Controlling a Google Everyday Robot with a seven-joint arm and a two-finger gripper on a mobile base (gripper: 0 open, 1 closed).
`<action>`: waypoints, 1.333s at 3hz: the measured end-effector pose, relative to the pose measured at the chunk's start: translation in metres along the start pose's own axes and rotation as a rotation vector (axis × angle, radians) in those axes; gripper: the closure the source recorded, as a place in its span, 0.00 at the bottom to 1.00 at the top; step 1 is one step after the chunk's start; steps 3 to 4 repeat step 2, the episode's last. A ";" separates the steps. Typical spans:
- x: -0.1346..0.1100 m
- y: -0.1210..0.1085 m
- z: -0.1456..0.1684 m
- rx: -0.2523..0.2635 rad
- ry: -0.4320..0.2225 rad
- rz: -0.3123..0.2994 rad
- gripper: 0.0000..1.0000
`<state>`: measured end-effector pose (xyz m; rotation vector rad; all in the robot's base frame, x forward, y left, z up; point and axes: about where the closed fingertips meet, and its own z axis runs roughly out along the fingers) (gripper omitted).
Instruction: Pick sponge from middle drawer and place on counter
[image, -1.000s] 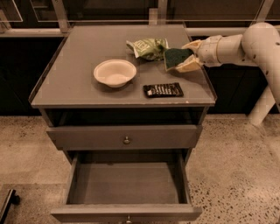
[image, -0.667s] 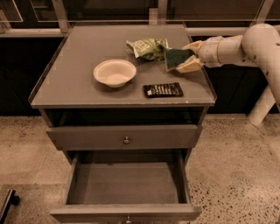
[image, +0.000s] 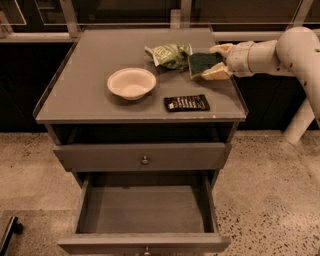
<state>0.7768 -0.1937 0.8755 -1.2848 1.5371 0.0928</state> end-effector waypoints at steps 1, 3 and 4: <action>0.000 0.000 0.000 0.000 0.000 0.000 0.00; 0.000 0.000 0.000 0.000 0.000 0.000 0.00; 0.000 0.000 0.000 0.000 0.000 0.000 0.00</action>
Offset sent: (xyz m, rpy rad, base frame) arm 0.0000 0.0000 0.0000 0.0000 0.0000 0.0000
